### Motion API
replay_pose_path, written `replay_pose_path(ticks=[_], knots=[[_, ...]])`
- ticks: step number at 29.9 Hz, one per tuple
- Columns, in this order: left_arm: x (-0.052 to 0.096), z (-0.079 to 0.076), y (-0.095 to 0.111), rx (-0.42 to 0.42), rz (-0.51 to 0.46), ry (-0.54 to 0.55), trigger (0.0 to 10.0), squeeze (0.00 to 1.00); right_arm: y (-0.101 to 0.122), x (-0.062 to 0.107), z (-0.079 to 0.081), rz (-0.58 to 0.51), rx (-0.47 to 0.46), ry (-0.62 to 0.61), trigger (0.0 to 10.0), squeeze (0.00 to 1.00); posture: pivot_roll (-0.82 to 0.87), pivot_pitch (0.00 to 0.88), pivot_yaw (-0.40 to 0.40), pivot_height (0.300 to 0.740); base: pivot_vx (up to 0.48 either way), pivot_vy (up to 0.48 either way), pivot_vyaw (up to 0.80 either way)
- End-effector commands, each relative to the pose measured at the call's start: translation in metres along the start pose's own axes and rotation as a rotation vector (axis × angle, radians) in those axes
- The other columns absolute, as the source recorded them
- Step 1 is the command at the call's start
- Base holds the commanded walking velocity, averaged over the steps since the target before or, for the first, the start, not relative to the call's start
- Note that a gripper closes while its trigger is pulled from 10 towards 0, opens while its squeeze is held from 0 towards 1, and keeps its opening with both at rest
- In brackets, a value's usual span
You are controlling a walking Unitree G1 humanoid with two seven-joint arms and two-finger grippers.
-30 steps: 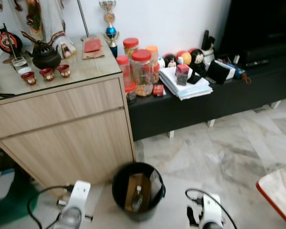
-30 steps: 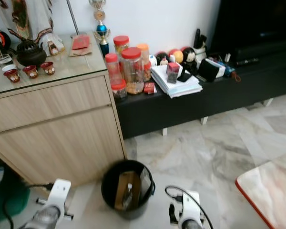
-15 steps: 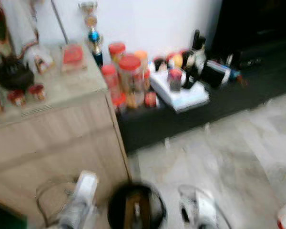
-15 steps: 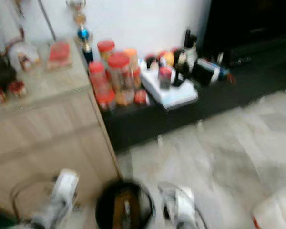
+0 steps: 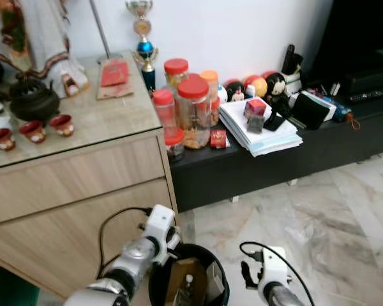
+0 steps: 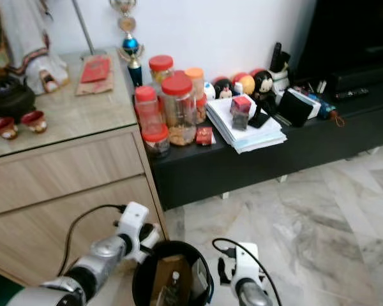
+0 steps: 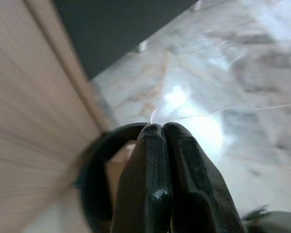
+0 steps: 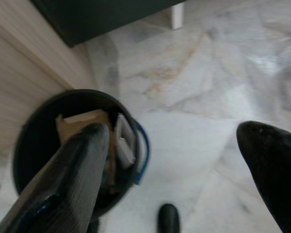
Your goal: Picking trash to rubbish bin
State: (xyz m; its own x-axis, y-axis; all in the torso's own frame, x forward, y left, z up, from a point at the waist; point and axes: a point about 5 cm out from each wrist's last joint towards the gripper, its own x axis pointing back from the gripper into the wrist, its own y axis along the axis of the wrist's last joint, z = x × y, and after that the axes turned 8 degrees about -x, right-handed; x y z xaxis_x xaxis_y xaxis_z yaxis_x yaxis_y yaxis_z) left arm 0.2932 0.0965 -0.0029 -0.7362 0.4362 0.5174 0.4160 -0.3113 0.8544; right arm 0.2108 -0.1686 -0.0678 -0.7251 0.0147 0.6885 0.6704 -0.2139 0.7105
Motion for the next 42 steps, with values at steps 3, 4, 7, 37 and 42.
replay_pose_path(ticks=[3, 4, 7, 37, 42], knots=[[-0.001, -0.005, -0.003, 0.035, 0.016, -0.044, 10.0, 0.00, -0.003, 0.001, -0.001, 0.000, 0.006, 0.010, 10.0, 0.00, -0.12, 0.040, 0.020, 0.740, 0.000, 0.000, 0.00], [-0.001, -0.007, -0.003, 0.030, 0.018, -0.054, 10.0, 0.00, -0.003, 0.002, -0.002, 0.000, 0.007, 0.009, 10.0, 0.00, -0.12, 0.043, 0.017, 0.740, 0.000, 0.000, 0.00], [-0.001, -0.008, -0.003, 0.030, 0.018, -0.058, 10.0, 0.74, -0.004, 0.002, -0.002, 0.002, 0.011, 0.009, 10.0, 0.00, -0.13, 0.047, 0.013, 0.740, 0.000, 0.000, 0.00], [0.053, 0.057, -0.081, -0.018, 0.323, 0.396, 10.0, 0.00, -0.011, 0.004, 0.000, 0.024, 0.008, 0.013, 10.0, 0.00, -0.09, 0.057, 0.026, 0.740, 0.000, 0.000, 0.00], [0.080, 0.058, -0.121, 0.076, 0.420, 0.459, 10.0, 0.00, -0.013, 0.004, 0.001, 0.028, 0.000, 0.017, 10.0, 0.00, -0.08, 0.055, 0.033, 0.740, 0.000, 0.000, 0.00]])
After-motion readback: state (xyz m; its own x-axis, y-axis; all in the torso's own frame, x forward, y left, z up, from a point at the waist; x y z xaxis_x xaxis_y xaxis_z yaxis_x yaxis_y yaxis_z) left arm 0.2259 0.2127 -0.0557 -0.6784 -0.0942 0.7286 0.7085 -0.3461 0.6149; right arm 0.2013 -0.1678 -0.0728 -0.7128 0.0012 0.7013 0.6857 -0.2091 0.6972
